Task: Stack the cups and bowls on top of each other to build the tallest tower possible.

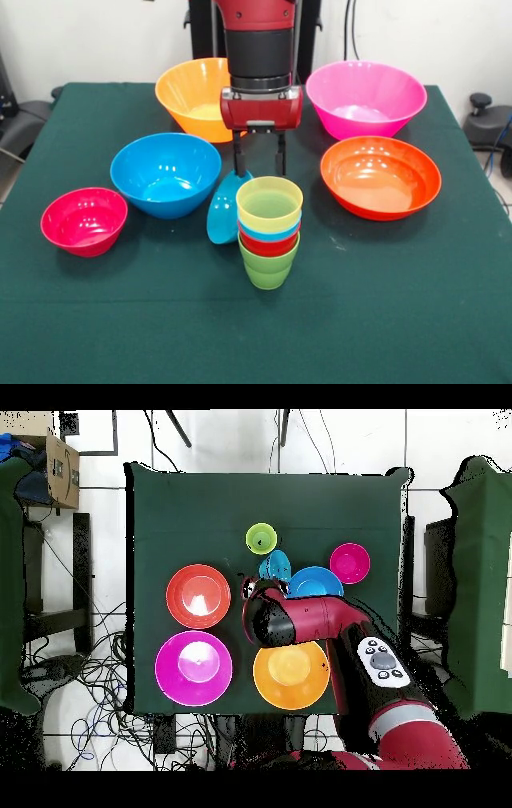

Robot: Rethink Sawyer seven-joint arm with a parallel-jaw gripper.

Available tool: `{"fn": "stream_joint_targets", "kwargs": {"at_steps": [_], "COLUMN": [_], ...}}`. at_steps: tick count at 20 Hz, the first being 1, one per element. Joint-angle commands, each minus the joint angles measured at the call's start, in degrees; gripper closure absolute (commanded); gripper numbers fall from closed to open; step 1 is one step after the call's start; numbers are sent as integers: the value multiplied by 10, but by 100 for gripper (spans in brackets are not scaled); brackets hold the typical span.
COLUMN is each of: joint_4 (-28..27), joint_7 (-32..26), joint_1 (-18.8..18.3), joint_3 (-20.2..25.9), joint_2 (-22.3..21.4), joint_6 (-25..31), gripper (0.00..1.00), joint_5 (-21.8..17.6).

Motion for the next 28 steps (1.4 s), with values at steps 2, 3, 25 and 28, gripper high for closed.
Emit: {"fn": "stream_joint_targets", "kwargs": {"at_steps": [2,3,25,28], "joint_4": [-33,-35,-29,-29], "joint_7": [7,8,32,32], "joint_1": [15,15,2,5], "joint_3": [-3,-4,5,0], "joint_2": [55,57,73,72], "joint_6": [-38,-39,-72,-62], "gripper": [0,0,100,100], "joint_5": [-56,-57,-45,-40]}}
